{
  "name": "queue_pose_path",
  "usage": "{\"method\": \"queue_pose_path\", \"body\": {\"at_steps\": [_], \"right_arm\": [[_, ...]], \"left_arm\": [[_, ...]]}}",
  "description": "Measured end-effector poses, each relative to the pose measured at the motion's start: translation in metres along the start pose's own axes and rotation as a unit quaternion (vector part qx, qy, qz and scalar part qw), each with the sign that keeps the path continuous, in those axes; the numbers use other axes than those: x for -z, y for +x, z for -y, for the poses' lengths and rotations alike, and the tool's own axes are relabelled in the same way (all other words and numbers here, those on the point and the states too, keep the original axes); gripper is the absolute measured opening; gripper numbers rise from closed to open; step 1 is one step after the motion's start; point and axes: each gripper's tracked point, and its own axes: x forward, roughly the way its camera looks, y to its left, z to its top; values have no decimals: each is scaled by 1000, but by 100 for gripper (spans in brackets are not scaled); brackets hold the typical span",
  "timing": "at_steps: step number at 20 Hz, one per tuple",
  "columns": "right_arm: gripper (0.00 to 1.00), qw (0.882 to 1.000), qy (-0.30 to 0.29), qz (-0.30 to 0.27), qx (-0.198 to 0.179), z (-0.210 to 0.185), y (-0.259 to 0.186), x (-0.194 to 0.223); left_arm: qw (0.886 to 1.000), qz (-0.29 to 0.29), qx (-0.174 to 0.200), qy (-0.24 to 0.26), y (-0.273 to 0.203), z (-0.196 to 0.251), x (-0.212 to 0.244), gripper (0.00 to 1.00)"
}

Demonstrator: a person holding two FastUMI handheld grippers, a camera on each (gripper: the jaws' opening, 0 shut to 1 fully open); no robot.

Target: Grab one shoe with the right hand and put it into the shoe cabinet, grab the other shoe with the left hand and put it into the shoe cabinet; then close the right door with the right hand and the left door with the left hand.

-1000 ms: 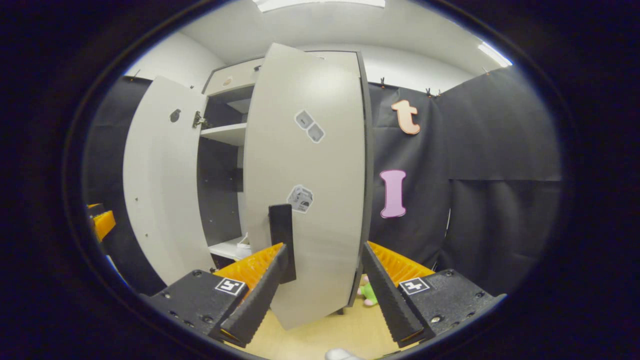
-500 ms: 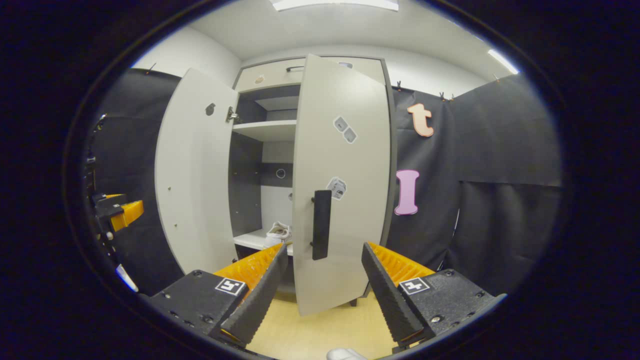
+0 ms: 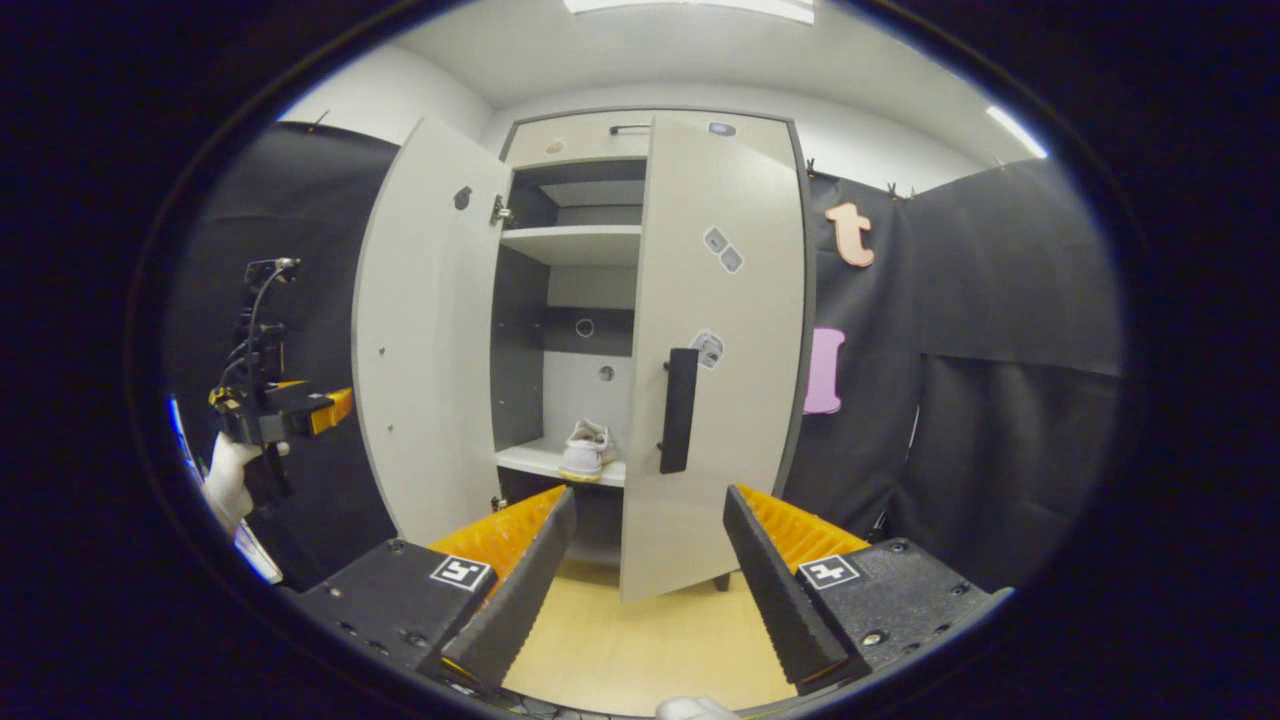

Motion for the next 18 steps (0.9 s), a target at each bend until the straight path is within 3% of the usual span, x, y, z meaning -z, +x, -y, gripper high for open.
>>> {"method": "queue_pose_path", "body": {"at_steps": [4, 9, 12, 13, 14, 18], "right_arm": [[97, 1000, 2, -3, 7, -1, -6, 1], [97, 1000, 2, -5, -4, -8, -4, 3], [97, 1000, 0, -2, -18, -15, -2, 1], [97, 1000, -1, -2, -23, -16, -2, 1], [97, 1000, 0, -1, -27, -18, -1, 0], [97, 999, -2, 3, -35, -14, 2, -1]], "left_arm": [[1000, 2, 31, -8, 9, 11, -1, 96], [999, -1, 39, 1, 11, 19, -2, 92], [999, 11, 26, 31, 9, 24, -7, 82], [999, 12, 29, 31, 8, 28, -7, 89], [999, 9, 34, 25, 6, 34, -6, 79], [998, 6, 56, 18, -3, 63, -8, 79]]}}
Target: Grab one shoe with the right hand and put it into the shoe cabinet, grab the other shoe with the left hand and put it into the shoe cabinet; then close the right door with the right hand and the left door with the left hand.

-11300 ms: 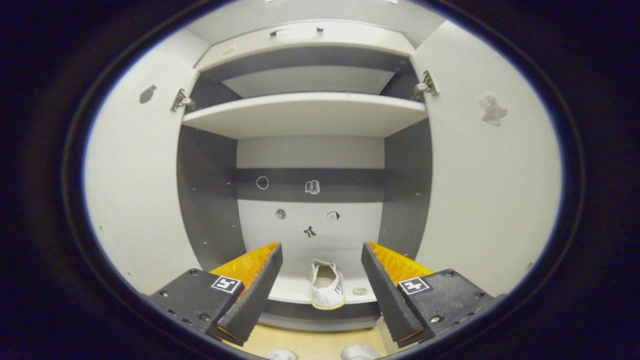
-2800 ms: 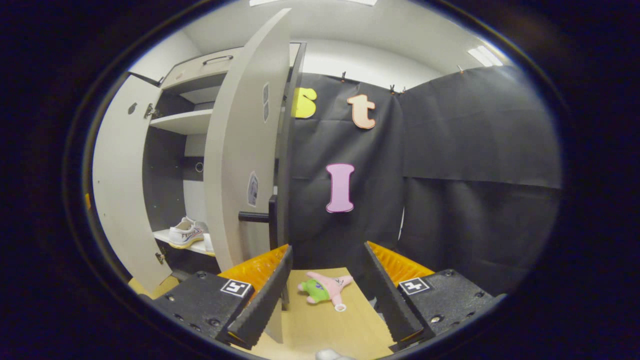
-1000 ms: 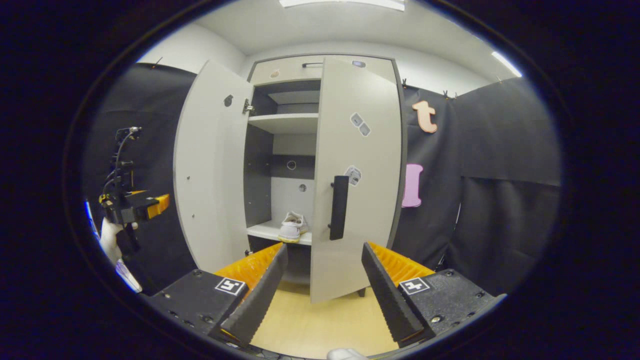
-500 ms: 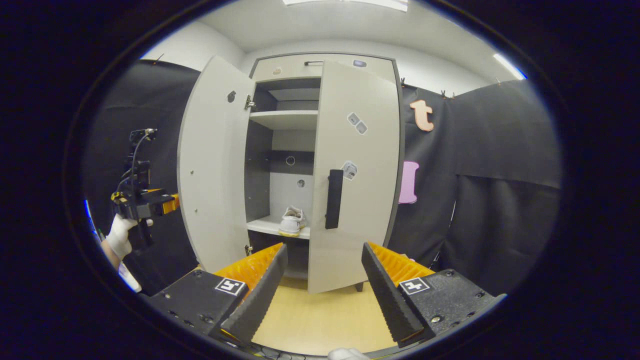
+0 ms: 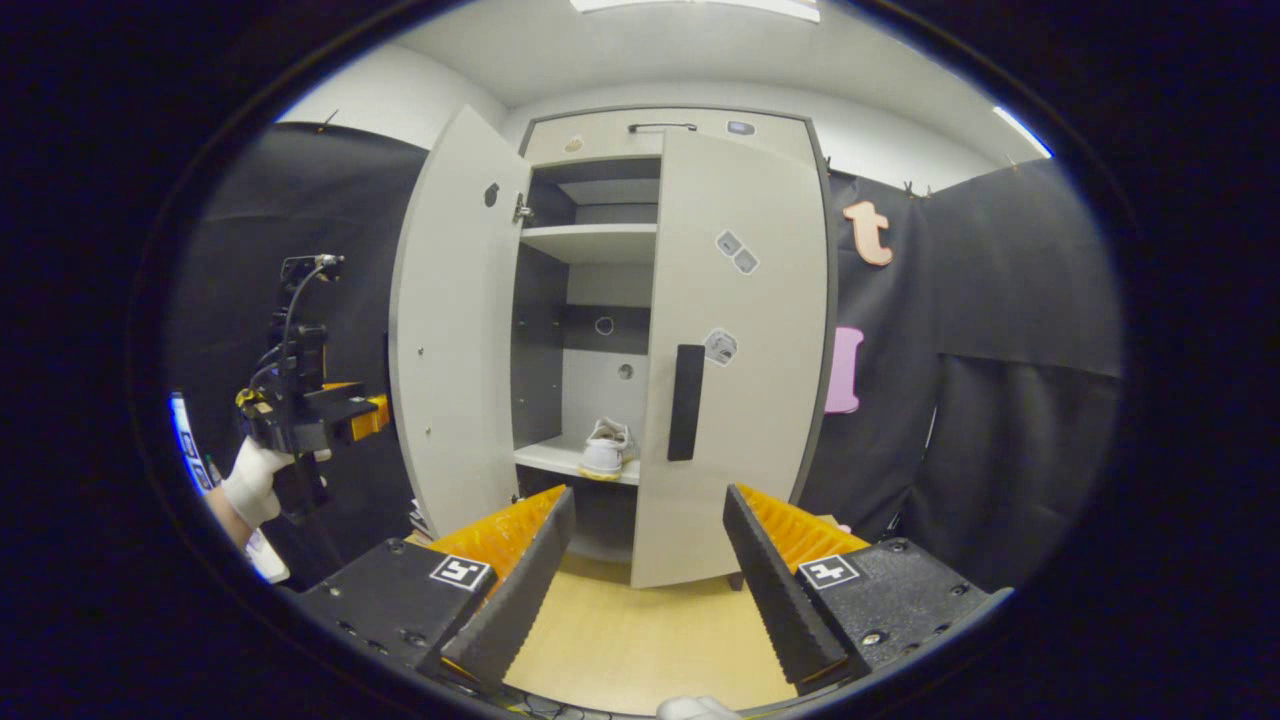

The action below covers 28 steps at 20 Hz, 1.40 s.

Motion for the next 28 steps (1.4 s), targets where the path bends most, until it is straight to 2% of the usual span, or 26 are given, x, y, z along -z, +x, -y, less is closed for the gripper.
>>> {"method": "queue_pose_path", "body": {"at_steps": [4, 5, 7, 8, 9, 11, 14, 15, 18, 19, 20, 21, 23, 24, 26, 28], "right_arm": [[97, 1000, 4, 3, 0, 14, 3, -1], [97, 1000, 5, 3, 2, 18, 3, -2], [97, 1000, 9, 6, 8, 30, 4, -5], [97, 1000, 10, 8, 11, 35, 3, -5], [97, 1000, 11, 8, 16, 41, 2, -7], [98, 1000, 14, 11, 22, 49, 1, -7], [97, 999, 15, 13, 25, 52, -2, -9], [94, 999, 16, 12, 25, 54, -3, -9], [97, 999, 19, 15, 30, 59, -5, -11], [97, 999, 19, 17, 32, 59, -6, -13], [97, 999, 20, 19, 35, 60, -6, -15], [97, 999, 21, 21, 38, 61, -7, -17], [94, 998, 24, 27, 43, 63, -9, -21], [97, 998, 26, 29, 43, 63, -10, -23], [97, 998, 30, 36, 45, 62, -12, -28], [97, 997, 31, 45, 46, 59, -16, -34]], "left_arm": [[999, 2, 48, 9, 1, 57, -4, 80], [999, 4, 51, 14, 3, 69, -7, 70], [998, 15, 63, 2, 6, 87, -21, 88], [997, 17, 73, -7, 1, 97, -24, 94], [997, 20, 74, -8, 1, 99, -27, 100], [997, 32, 65, 3, 0, 93, -38, 96], [998, 33, 62, 1, -3, 98, -42, 96], [998, 28, 61, 0, -4, 98, -39, 96], [998, 16, 55, -1, -13, 98, -36, 96], [998, 15, 56, -2, -18, 99, -38, 100], [998, 8, 56, -1, -25, 98, -36, 96], [998, 1, 59, -6, -32, 100, -35, 100], [998, -2, 60, -15, -48, 101, -40, 96], [998, 1, 55, -16, -57, 98, -43, 96], [999, 2, 50, -20, -73, 95, -50, 100], [999, 11, 44, -18, -88, 93, -59, 96]]}}
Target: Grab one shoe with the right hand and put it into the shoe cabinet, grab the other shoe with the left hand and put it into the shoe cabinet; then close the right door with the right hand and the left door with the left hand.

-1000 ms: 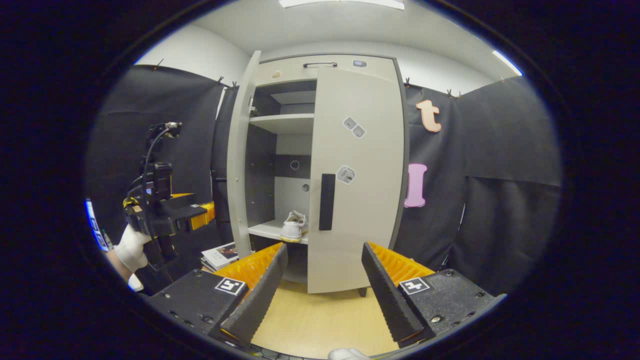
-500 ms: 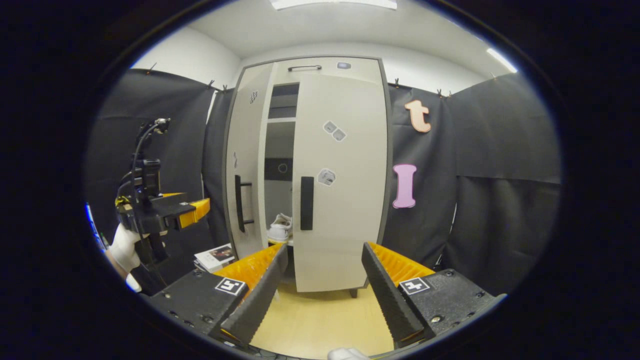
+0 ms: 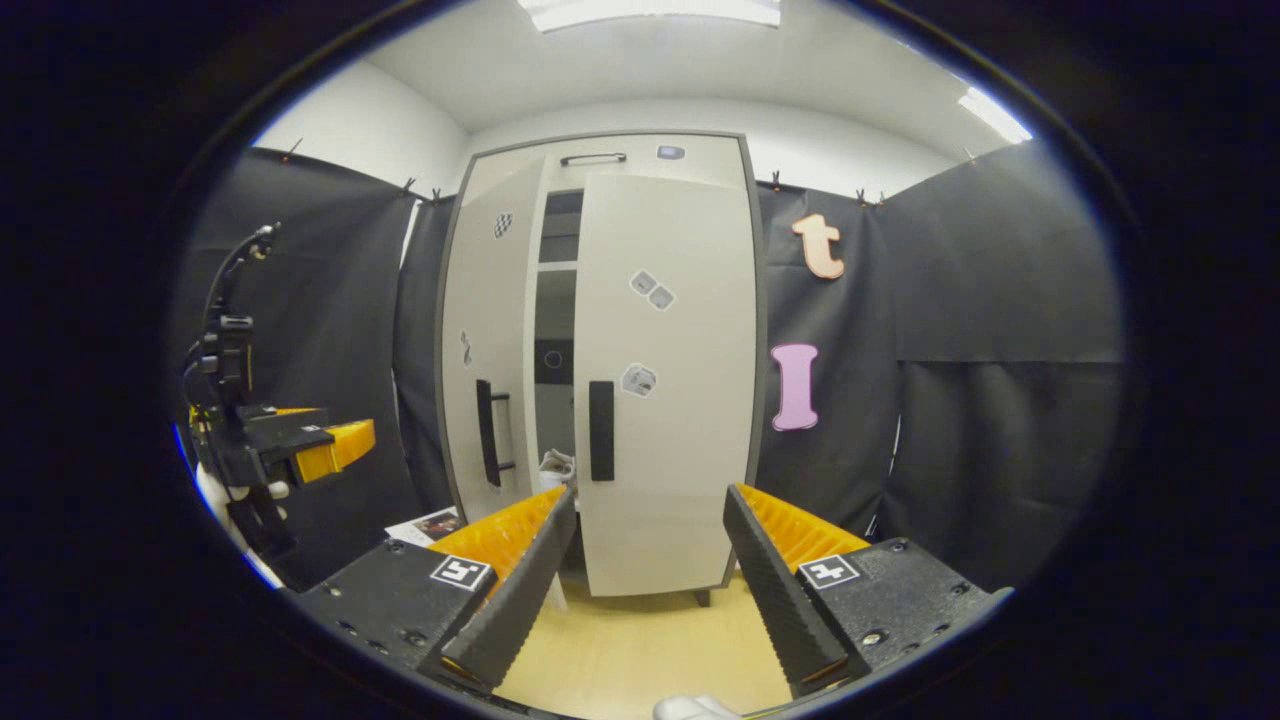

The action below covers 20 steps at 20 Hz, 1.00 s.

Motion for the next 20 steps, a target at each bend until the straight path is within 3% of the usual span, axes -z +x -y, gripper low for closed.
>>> {"method": "queue_pose_path", "body": {"at_steps": [2, 13, 19, 20], "right_arm": [[97, 1000, 1, 7, -2, -4, -3, -5], [97, 1000, 10, 20, -2, -17, -22, -16], [97, 1000, 11, 20, -2, -17, -25, -15], [97, 1000, 11, 20, -1, -17, -25, -14]], "left_arm": [[1000, 5, -12, 11, -14, -2, -7, 96], [1000, 4, -4, 11, -67, 12, -14, 96], [1000, 3, 2, 8, -74, 21, -15, 96], [1000, 3, 2, 8, -73, 21, -17, 100]]}}
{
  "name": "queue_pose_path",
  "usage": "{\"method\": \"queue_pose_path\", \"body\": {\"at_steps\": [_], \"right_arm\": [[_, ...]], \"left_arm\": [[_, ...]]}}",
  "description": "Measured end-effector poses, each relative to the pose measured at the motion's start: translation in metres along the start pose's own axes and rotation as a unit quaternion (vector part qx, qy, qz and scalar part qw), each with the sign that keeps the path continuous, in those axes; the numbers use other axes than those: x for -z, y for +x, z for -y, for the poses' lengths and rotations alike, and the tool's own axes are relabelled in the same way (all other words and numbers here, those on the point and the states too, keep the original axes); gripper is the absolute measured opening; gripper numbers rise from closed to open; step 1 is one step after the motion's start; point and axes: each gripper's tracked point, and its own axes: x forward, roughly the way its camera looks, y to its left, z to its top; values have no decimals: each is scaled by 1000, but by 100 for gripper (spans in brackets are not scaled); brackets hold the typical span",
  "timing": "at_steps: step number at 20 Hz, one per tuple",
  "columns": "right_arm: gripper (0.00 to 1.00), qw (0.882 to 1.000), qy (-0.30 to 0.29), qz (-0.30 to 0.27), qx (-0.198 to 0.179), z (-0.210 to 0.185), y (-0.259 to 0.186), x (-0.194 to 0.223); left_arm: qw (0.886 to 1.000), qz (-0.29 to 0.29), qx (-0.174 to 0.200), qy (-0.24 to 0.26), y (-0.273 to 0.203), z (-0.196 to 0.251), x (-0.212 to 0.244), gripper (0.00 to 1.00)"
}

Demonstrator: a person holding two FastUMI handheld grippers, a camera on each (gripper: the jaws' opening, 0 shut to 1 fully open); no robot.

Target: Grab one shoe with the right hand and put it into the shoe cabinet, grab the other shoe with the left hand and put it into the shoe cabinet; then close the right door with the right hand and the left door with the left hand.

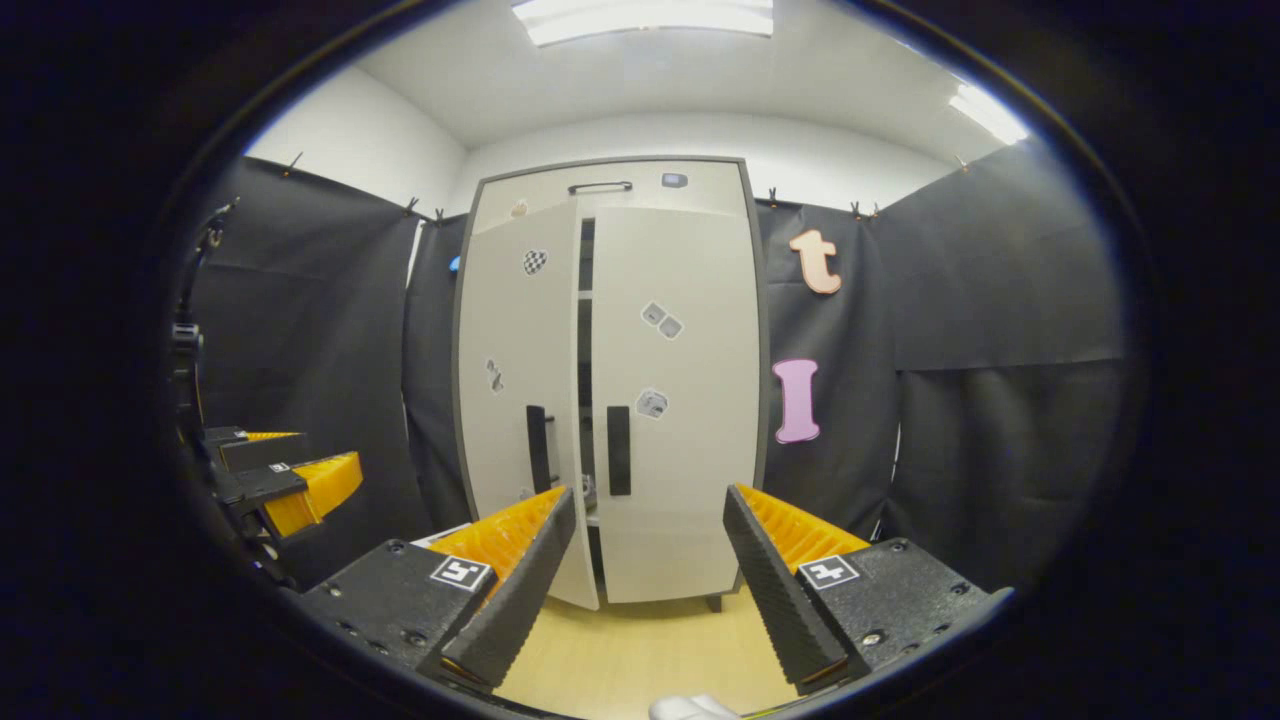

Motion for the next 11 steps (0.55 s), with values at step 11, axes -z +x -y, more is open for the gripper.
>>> {"method": "queue_pose_path", "body": {"at_steps": [11], "right_arm": [[95, 1000, 0, -2, 0, 0, -3, 1]], "left_arm": [[1000, 1, -4, 0, -2, -2, -2, 96]]}}
